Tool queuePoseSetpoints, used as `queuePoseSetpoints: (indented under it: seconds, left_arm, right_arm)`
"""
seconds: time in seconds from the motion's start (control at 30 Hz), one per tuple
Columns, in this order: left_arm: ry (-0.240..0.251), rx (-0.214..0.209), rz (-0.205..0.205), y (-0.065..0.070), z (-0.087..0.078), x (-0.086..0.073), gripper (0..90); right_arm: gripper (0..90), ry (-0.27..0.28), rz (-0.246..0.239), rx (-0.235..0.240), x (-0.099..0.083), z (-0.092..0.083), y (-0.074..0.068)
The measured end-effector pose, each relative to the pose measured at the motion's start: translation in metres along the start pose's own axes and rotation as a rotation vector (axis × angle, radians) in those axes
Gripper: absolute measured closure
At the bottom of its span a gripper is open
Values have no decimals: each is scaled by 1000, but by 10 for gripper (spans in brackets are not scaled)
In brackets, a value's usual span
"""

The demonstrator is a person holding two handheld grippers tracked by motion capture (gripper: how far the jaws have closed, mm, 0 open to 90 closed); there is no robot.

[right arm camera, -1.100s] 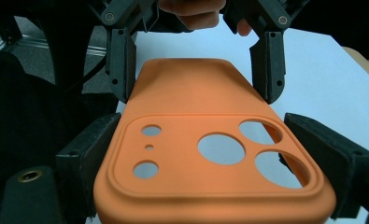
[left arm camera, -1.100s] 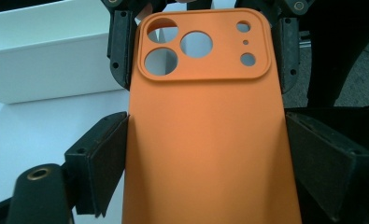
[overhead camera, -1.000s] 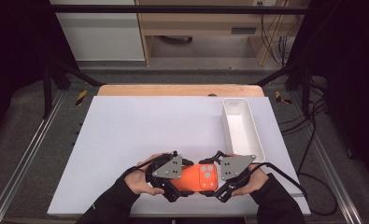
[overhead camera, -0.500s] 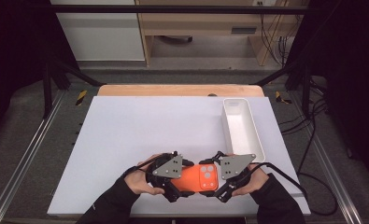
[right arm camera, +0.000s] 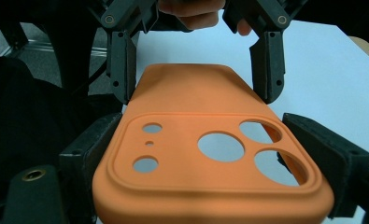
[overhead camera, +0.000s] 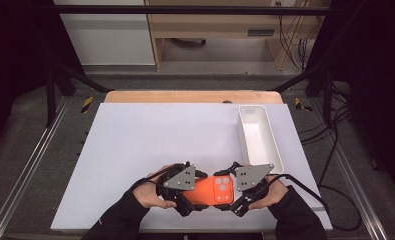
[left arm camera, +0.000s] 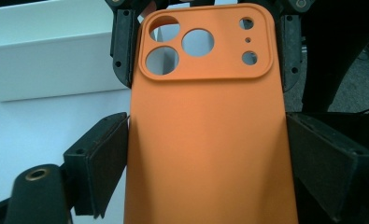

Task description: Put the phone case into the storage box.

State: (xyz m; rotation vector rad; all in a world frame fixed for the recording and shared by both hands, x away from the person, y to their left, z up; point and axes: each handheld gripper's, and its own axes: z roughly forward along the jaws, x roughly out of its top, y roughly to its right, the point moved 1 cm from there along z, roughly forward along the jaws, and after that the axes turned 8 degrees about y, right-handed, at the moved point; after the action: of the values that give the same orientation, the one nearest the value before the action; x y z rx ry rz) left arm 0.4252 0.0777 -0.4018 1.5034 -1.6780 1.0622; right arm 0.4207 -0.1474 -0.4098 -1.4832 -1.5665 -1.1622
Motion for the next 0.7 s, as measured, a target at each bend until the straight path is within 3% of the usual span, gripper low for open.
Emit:
queuePoseSetpoints:
  seconds: [0.3,0.47,0.7]
  left_arm:
    - [41,13,-28,-2,-8,3,86]
    - [32,55,-51,-2,-15,2,30]
    - [19,76,-78,-4,-19,0,2]
  right_arm:
    - [161,-11,8,-11,0,-1,1]
    - [160,-26,4,-17,1,-4,2]
    - [160,-36,-3,-29,3,-9,3]
